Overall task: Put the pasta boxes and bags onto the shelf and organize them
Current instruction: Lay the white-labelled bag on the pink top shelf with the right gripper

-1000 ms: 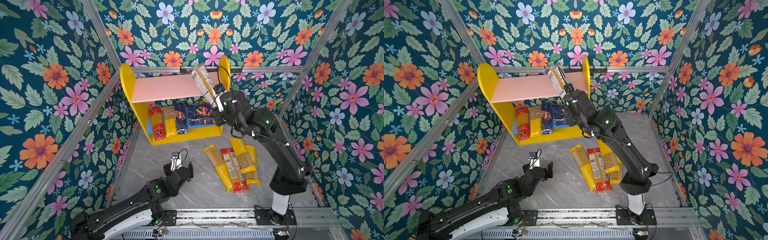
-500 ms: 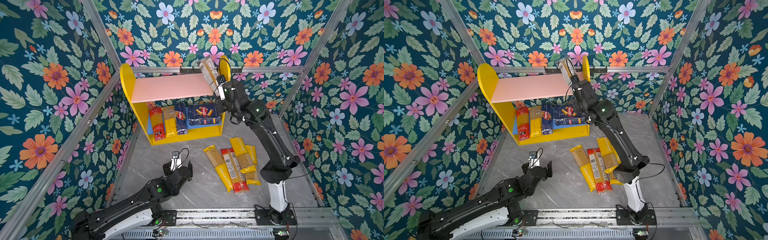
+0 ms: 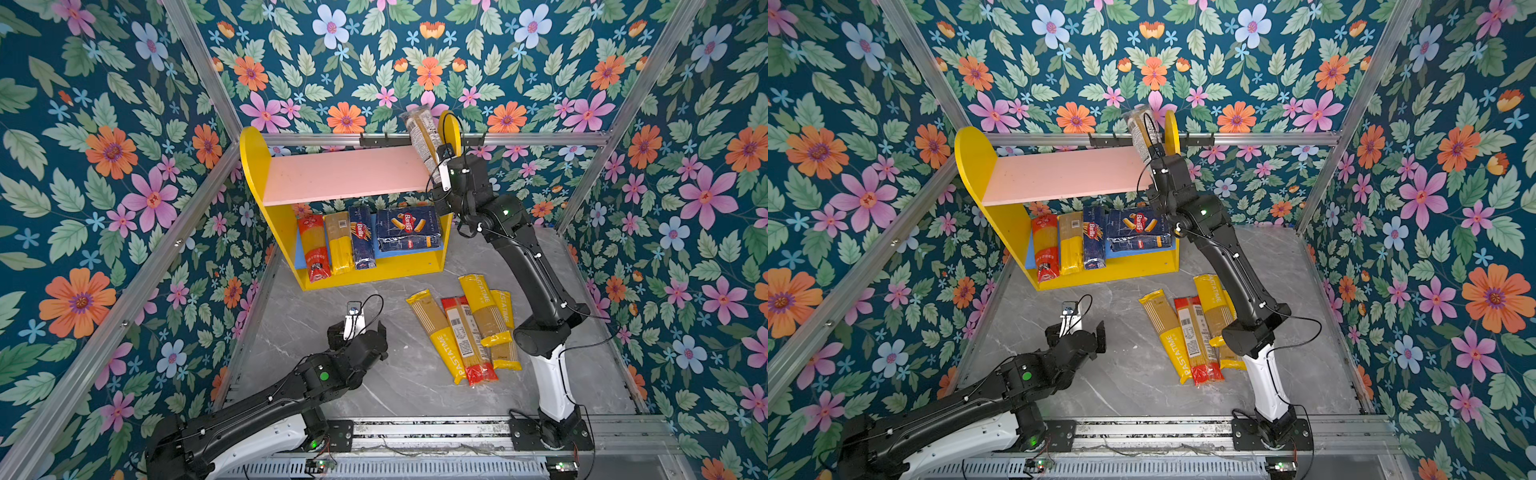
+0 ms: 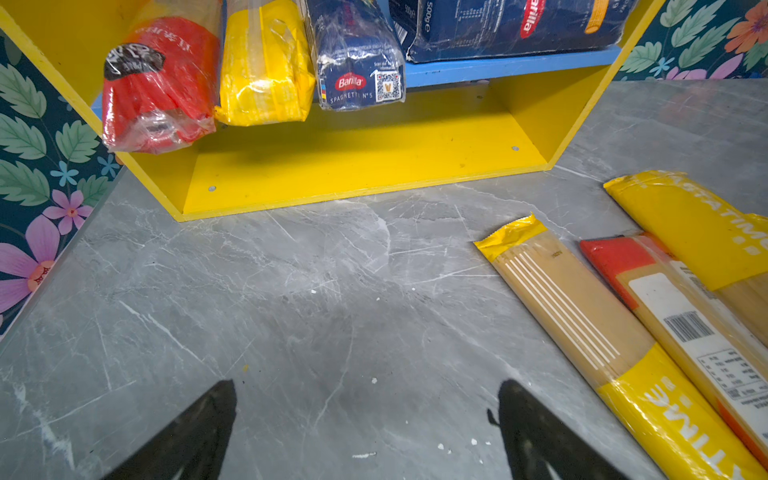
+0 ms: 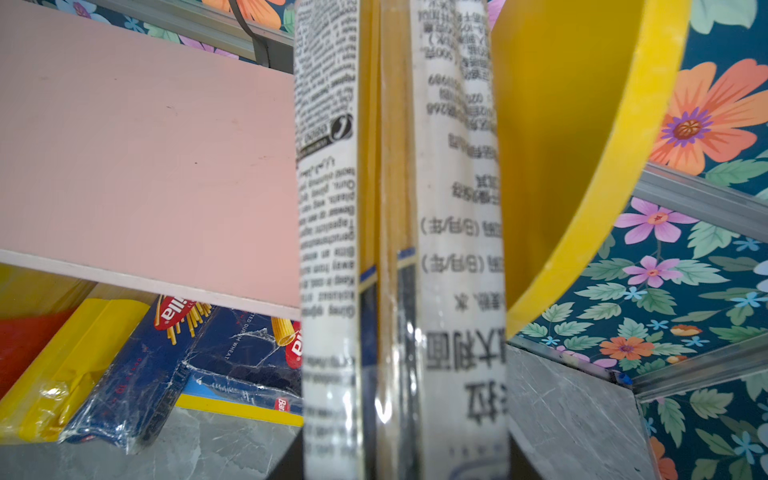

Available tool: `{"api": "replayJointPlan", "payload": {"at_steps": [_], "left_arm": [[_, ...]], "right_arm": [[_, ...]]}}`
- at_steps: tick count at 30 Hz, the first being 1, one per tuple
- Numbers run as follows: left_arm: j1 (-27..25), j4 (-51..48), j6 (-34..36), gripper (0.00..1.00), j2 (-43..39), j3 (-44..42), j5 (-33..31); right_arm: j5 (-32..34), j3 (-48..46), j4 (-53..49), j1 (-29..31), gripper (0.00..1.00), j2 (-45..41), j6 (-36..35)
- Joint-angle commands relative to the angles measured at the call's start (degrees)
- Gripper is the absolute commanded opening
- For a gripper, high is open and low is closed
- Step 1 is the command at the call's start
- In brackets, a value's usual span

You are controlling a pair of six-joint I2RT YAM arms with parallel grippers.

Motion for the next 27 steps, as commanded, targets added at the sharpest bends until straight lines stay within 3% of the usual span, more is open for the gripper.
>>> {"api": "replayJointPlan", "payload": {"at_steps": [1,7,11,18,27], "left_arm": [[0.0,-1.0,-0.6,1.0,-0.2,0.5,-1.5],[0.0,-1.9,-1.0,1.0,-0.9,0.5,-1.7],[0.0,-2.8,-1.8,1.0,-2.1,0.3,-1.9],[0.0,-3.0,-2.4,1.0,-4.3,-0.2,-1.6],[0.0,-3.0,-2.2,1.0,-4.1,0.4,-1.7]], "right_arm": [[-0.1,0.7,10.2,0.0,0.46,-0.1,1.1],[-0.3,0.8,9.9,0.0,0.66,0.2,1.7],[-1.1,0.8,9.2,0.0,0.71,0.1,2.6],[-1.0,-0.7,6.8,0.0,0.74,-2.4,3.3],[-1.8,-10.8,7.1,0.7,0.74,-11.4,4.4]]}}
